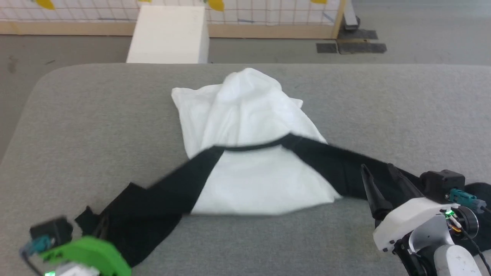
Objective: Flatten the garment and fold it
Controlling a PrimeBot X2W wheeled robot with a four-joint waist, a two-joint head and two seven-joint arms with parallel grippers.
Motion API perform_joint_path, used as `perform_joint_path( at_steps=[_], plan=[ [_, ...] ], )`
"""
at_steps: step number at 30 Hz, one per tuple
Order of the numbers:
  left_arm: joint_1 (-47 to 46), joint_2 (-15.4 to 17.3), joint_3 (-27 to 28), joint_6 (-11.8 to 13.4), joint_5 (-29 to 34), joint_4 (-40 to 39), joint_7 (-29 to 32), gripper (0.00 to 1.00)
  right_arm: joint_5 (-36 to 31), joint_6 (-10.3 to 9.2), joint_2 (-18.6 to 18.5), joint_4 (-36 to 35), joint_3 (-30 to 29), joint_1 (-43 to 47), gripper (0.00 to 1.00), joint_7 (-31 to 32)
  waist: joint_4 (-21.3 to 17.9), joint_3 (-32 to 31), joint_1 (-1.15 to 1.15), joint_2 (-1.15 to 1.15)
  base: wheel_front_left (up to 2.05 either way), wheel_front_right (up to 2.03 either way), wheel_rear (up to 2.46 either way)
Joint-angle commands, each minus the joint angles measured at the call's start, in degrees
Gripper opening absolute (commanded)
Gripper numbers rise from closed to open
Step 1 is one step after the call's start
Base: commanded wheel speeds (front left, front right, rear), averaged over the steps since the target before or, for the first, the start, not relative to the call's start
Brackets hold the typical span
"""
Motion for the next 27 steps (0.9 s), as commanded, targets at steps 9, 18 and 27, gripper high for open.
perform_joint_path(
  at_steps=[9,18,27],
  plan=[
    [2.48,-0.83,-0.41,-0.10,-1.65,3.71,-0.07,1.00,-0.93,-0.09,0.03,-1.71,0.00,1.37,1.00,1.69,1.77,-1.41,0.00,0.42,0.00,0.00,0.00],
    [-3.49,2.11,-4.94,-5.22,5.51,0.95,-6.11,1.00,-1.16,-0.09,0.03,-2.34,-0.84,2.06,1.00,2.05,2.01,-1.13,0.00,0.42,0.00,0.00,0.00],
    [-11.58,3.79,-12.75,-9.36,6.45,6.82,6.83,1.00,-0.75,-0.09,0.03,-2.60,0.38,1.11,1.00,1.95,0.87,0.64,0.00,0.42,0.00,0.00,0.00]
  ],
)
